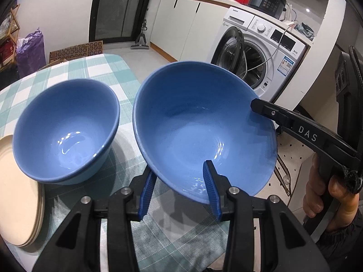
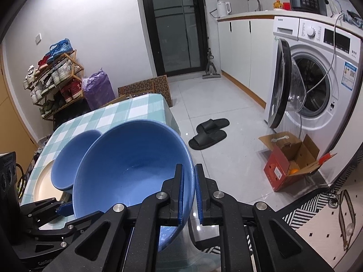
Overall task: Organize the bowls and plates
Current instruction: 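Lift the blue bowl with both grippers and carry it over the nested blue bowls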
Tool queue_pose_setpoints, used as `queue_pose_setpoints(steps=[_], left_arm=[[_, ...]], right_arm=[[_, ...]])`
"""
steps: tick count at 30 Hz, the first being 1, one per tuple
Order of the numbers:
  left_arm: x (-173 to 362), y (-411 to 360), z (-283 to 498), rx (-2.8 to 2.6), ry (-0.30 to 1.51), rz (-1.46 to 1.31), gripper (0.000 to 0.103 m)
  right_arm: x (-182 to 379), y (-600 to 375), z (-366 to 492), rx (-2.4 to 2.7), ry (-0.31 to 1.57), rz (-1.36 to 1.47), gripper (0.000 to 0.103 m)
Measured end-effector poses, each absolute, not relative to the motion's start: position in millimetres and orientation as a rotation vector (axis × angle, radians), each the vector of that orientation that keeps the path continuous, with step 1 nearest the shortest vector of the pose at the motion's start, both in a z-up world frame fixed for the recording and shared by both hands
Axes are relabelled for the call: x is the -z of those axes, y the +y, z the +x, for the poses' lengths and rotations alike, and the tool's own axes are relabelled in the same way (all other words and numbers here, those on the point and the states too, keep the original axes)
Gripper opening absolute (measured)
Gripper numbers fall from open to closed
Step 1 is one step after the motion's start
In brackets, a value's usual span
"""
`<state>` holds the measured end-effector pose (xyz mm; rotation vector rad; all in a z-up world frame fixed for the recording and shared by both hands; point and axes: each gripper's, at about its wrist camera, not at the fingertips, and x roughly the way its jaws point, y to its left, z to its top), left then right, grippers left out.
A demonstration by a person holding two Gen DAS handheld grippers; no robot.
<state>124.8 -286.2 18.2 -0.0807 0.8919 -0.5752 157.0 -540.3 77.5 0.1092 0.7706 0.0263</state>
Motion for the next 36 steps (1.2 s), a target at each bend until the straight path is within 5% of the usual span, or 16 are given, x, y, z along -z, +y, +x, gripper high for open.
queue_pose_setpoints(steps=[36], left_arm=[[-64.4,-222.0,129.1,0.505,0.748,-0.137,0.041]], right_arm=[[-151.4,-472.1,163.4,-0.114,0.635,0.034,0.01]])
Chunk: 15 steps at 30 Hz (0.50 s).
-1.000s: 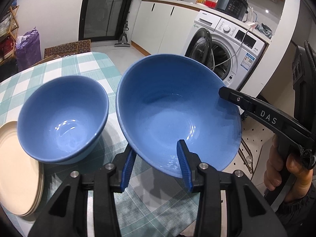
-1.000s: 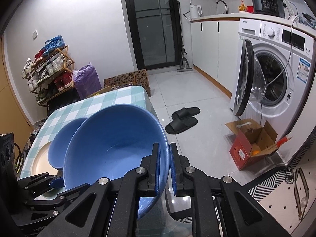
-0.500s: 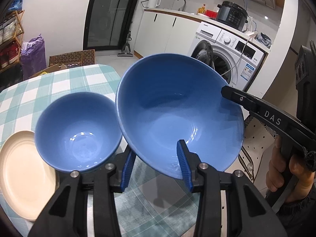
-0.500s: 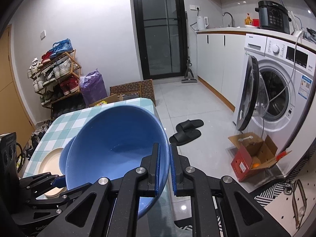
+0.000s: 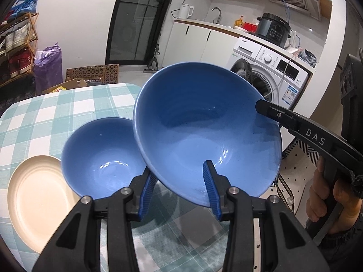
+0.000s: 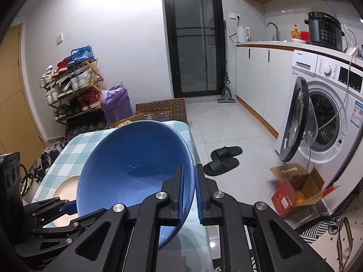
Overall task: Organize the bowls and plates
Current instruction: 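Lift the blue bowl with both grippers and carry it over the nested blue bowls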
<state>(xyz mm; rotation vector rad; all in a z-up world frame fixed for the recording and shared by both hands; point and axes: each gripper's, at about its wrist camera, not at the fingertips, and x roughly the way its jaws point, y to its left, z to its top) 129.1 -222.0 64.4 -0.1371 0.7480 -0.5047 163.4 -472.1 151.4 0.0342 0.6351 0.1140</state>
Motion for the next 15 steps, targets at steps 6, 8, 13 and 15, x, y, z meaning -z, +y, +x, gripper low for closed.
queue_pose_setpoints(steps=[6,8,13,15], left_arm=[[-64.8,-205.1,130.2,0.48,0.738,-0.158,0.041],[-63.7,-199.3,131.1,0.469,0.74,-0.165,0.041],[-61.2,-182.9,134.2,0.444,0.744,-0.182,0.041],[-60.3,-176.9,135.6,0.432,0.744,-0.186,0.041]], right_arm=[[-156.3,-457.5,172.9,-0.142,0.629,0.028,0.01],[-156.3,-450.9,175.8,-0.154,0.63,0.025,0.01],[-154.0,-432.6,184.1,-0.18,0.636,0.018,0.01],[-151.9,-424.3,188.3,-0.19,0.642,0.015,0.01]])
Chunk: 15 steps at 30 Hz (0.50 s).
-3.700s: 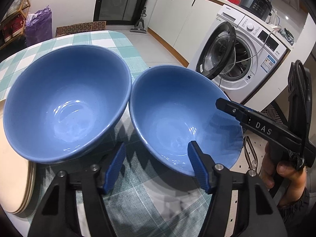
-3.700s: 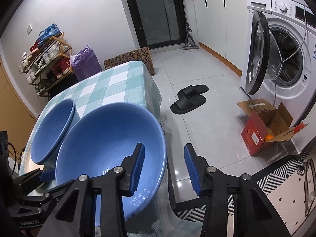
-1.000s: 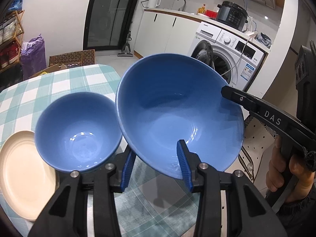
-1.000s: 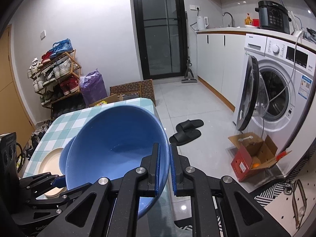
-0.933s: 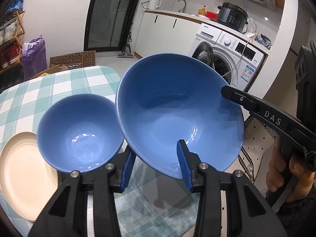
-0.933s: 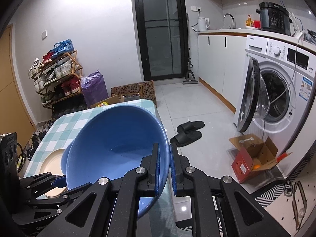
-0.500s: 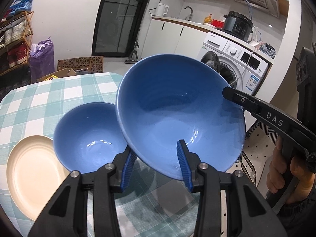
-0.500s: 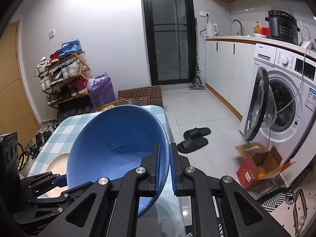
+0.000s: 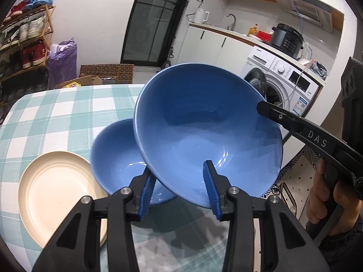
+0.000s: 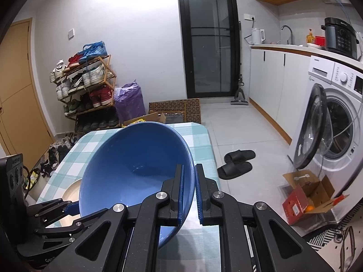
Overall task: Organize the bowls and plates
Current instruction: 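Lift the blue bowl with both grippers and carry it over the nested blue bowls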
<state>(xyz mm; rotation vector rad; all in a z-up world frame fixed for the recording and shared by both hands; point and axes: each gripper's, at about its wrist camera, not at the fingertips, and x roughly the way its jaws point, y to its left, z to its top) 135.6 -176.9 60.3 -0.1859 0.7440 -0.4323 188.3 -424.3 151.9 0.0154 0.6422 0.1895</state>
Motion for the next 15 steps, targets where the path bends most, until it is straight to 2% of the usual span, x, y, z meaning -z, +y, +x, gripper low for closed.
queue_pose_setpoints(steps=[15], left_arm=[[-44.6,-149.1,141.5,0.373,0.775,-0.213,0.041]], right_arm=[[-120.1,-388.8,217.6,-0.235,0.713,0.026,0.01]])
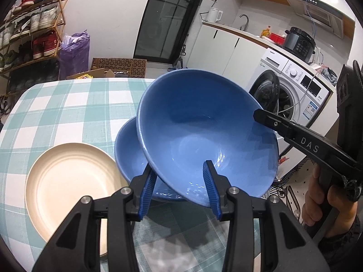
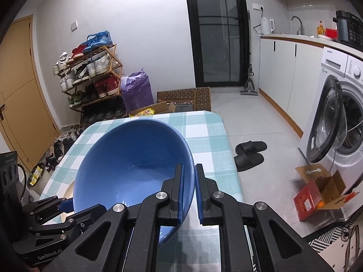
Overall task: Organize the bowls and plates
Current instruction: 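Lift the blue bowl with both grippers and carry it over the nested blue bowls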
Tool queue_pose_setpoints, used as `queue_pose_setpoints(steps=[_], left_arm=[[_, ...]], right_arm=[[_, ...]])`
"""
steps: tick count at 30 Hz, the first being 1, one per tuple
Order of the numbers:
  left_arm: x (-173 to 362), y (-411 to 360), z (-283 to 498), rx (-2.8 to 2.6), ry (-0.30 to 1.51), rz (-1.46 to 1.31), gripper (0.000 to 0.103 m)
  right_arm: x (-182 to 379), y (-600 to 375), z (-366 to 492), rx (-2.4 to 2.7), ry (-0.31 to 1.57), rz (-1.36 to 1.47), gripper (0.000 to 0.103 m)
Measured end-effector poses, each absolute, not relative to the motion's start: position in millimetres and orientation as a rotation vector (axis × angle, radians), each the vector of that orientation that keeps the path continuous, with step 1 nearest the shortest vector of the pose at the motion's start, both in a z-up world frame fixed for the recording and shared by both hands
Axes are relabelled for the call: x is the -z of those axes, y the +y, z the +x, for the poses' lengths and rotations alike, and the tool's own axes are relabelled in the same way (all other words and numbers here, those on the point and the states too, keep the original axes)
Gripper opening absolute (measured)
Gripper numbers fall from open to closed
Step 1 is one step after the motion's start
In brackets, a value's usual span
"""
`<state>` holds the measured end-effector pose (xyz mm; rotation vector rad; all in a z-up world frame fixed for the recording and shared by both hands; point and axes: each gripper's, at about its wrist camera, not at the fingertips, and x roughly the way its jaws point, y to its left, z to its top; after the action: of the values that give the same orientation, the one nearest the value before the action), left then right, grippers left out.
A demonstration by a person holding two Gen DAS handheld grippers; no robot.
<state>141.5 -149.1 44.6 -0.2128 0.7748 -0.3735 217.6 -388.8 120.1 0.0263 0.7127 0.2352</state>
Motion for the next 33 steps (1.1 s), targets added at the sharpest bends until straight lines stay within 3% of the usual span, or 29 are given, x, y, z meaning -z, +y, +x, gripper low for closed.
queue_pose_setpoints(steps=[33], left_arm=[[-31.6,-132.4,156.1,0.309,0.794,-0.223,0.041]], right_arm=[[-65.4,-372.9,255.4,-0.263,0.826,0.049,0.01]])
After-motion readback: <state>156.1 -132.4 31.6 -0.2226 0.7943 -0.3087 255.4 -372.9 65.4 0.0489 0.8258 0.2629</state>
